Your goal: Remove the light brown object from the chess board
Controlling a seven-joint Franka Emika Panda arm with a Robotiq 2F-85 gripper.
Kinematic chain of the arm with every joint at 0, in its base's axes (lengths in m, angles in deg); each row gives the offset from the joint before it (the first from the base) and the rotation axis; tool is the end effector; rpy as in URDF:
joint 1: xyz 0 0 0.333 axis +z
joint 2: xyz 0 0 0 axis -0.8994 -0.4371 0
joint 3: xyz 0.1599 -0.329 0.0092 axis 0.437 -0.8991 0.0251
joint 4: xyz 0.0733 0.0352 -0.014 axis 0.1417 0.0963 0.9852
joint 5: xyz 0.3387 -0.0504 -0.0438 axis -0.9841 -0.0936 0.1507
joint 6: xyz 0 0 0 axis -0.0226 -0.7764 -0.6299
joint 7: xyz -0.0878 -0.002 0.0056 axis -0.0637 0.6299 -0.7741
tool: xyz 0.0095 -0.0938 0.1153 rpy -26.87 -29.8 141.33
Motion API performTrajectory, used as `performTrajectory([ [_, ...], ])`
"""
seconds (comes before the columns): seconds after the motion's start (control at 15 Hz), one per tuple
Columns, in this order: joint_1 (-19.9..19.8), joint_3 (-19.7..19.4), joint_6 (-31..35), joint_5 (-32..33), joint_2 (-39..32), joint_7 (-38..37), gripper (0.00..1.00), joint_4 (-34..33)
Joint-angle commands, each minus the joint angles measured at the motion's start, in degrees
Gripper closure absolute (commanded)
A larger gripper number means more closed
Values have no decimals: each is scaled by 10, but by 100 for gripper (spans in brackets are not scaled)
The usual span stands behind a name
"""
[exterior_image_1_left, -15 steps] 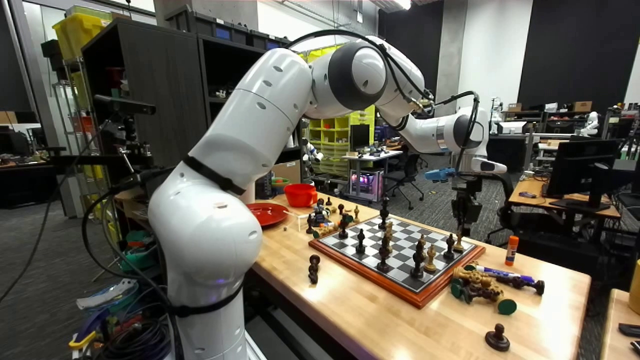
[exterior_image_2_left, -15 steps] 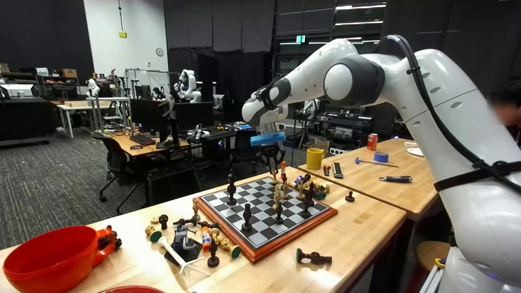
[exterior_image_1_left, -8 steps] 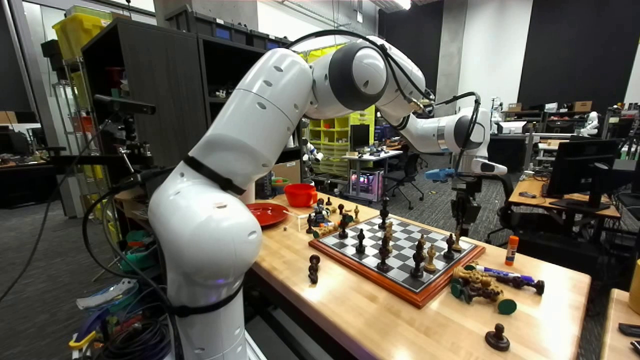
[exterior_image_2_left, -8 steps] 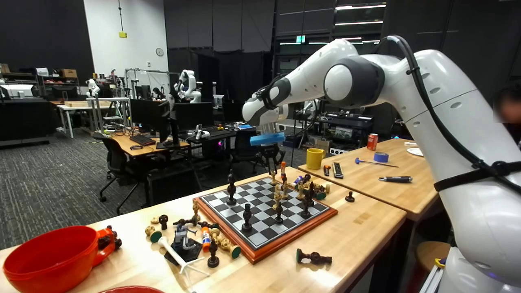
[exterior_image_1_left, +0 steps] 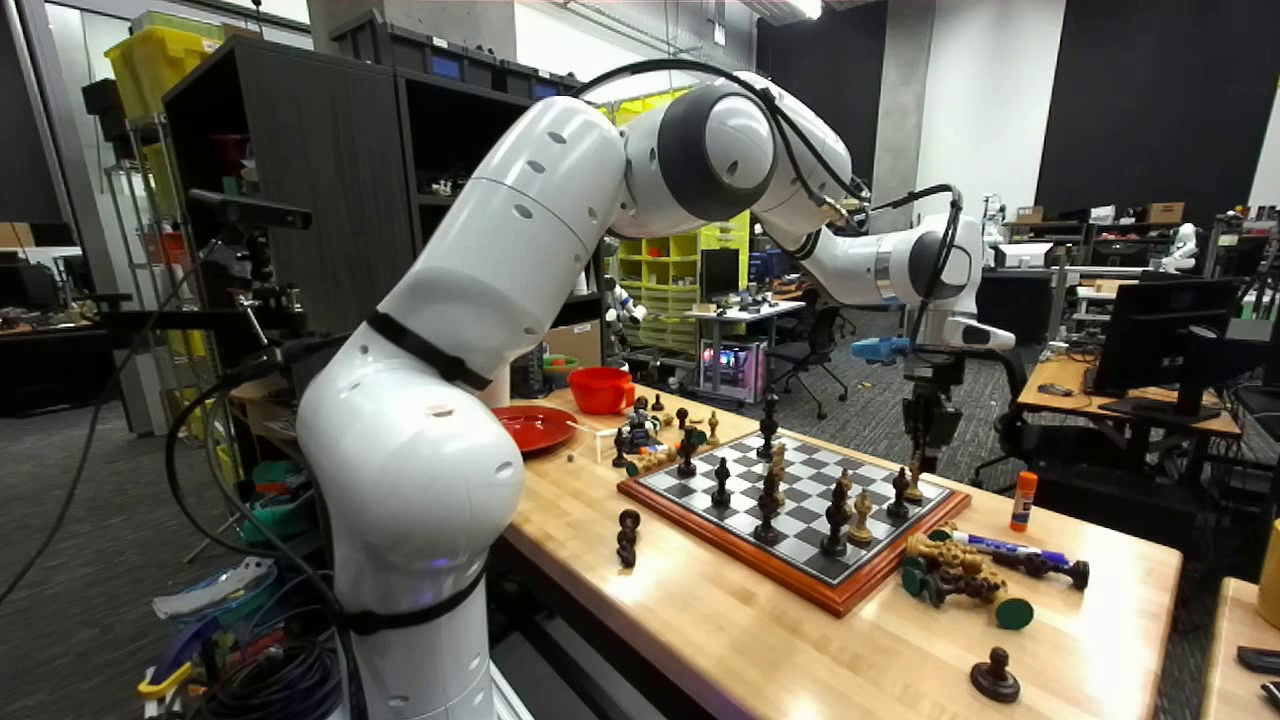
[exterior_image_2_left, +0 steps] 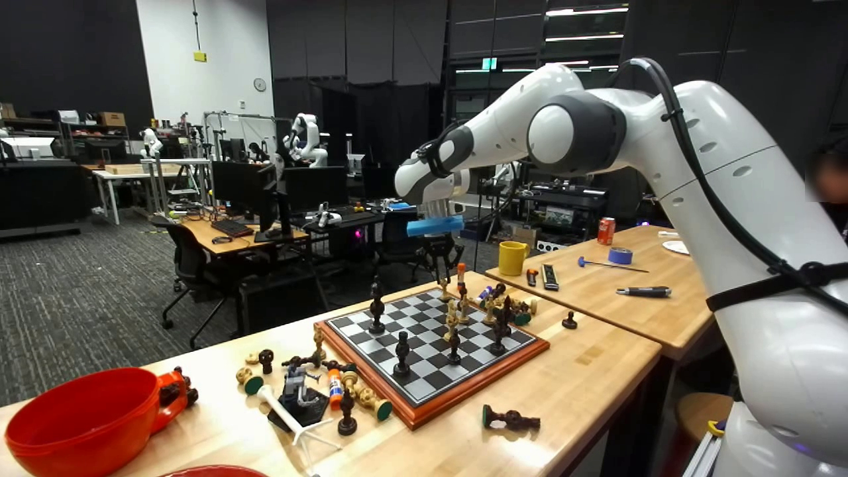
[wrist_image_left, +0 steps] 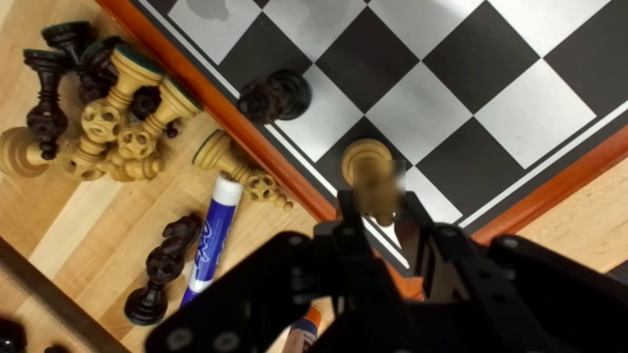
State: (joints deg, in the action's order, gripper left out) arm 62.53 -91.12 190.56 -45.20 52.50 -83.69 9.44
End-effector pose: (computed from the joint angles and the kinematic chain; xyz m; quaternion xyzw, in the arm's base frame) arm 0.6743 -0.1220 0.3561 0.9083 -0.4082 -0.0533 0.0742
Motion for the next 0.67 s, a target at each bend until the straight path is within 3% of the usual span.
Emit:
performTrajectory([
  [0.0,-7,5,4,-2,-2,4,94,-7],
  [0.6,-6,3,6,6,-6,9,94,-11],
])
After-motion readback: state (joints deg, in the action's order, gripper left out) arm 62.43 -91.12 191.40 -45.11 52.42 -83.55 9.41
